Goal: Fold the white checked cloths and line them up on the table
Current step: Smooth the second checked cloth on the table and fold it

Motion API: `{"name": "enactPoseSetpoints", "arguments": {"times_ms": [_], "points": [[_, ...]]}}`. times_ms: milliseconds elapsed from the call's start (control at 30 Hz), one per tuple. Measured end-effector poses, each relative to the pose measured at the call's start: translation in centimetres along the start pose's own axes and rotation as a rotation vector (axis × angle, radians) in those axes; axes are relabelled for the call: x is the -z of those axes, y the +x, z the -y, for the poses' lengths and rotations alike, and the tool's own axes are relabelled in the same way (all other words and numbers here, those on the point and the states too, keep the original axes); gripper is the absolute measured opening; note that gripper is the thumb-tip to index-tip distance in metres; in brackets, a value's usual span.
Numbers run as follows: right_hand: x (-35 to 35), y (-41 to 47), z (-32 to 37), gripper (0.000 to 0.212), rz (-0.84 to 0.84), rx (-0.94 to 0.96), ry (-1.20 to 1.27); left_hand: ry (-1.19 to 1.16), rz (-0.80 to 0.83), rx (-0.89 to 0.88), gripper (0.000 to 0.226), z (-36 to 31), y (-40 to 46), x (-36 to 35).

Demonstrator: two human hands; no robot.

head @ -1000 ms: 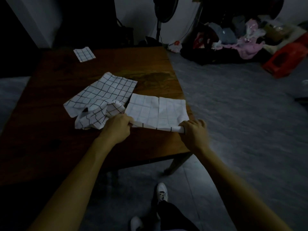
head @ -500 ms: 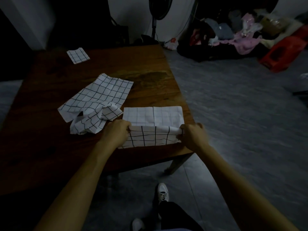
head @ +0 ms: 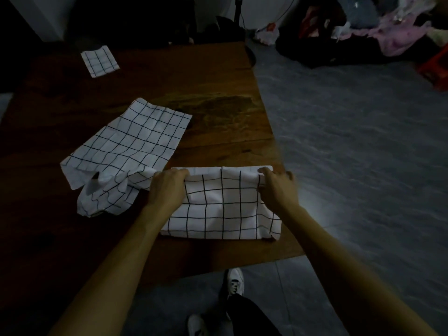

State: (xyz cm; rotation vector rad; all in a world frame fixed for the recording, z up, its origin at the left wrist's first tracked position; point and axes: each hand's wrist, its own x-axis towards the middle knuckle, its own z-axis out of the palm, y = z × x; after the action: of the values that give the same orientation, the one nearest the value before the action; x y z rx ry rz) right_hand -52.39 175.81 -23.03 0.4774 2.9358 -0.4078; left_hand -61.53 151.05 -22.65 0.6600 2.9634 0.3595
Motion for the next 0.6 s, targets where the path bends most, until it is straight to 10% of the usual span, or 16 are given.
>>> {"name": "enactPoseSetpoints", "arguments": {"times_ms": [467,600], "points": [[-6.4,5.7,-1.4,0.078,-0.131,-0.034,0.026,-0.053,-0.085,0.121,0.053,-2.7,1.7,-6.5],[-8.7,3.0,-0.3,0.063,-0.124,0.181,0.116,-0.15,0.114,0.083,0.053,-5.0,-0.8,-9.8]]}}
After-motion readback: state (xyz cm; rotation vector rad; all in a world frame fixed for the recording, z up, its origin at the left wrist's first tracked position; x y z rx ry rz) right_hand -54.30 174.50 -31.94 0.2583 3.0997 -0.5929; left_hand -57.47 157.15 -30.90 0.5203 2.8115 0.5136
